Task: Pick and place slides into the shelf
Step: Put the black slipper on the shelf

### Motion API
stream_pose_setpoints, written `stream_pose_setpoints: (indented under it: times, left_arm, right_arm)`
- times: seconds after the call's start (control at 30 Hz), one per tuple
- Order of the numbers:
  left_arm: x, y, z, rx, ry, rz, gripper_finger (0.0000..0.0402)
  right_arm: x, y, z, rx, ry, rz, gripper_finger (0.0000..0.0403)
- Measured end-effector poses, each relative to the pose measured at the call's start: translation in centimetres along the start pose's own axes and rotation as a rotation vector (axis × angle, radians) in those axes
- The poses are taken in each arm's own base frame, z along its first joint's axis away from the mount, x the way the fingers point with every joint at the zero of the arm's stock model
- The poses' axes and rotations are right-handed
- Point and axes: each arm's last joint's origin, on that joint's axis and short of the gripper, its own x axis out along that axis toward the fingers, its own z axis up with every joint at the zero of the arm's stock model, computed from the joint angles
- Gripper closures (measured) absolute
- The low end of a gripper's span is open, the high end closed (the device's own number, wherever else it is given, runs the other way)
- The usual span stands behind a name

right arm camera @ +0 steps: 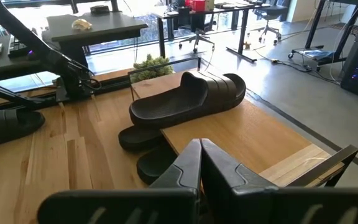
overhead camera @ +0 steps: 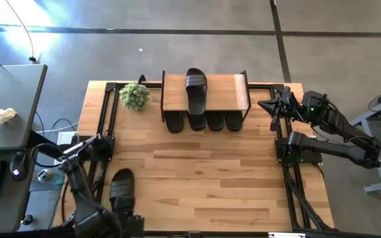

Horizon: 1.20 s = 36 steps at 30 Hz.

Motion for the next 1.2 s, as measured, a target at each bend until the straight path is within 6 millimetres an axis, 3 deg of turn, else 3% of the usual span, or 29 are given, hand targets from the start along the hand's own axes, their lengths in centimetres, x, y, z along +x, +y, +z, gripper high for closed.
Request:
stream_pose_setpoints:
  times: [0.1,0.23,0.37,0.5,0.73,1.0,1.2]
  left_arm:
    - [1.9,-0.4,-3.0,-0.002,0.088,0.067,0.0297]
    - [4.6,1.1,-6.5,-0.135,0.193,0.207,0.0341]
    - [6.6,3.3,-8.3,-0.291,0.246,0.340,0.0367]
    - [8.9,4.8,-9.4,-0.317,0.296,0.448,0.0371]
    - [11.1,6.6,-10.1,-0.333,0.360,0.548,0.0315]
    - [11.6,6.9,-9.2,-0.272,0.201,0.569,0.0216]
    - [12.5,6.7,-9.0,-0.192,0.160,0.604,0.0177]
  right_arm:
    - [0.0,0.0,0.0,0.000,0.000,0.000,0.0403]
    - [0.0,0.0,0.0,0.000,0.000,0.000,0.0403]
    - [0.0,0.0,0.0,0.000,0.000,0.000,0.0403]
    - [0.0,0.0,0.0,0.000,0.000,0.000,0.0403]
    - [0.0,0.0,0.0,0.000,0.000,0.000,0.0403]
    - [0.0,0.0,0.0,0.000,0.000,0.000,0.0403]
    - [0.0,0.0,0.0,0.000,0.000,0.000,0.0403]
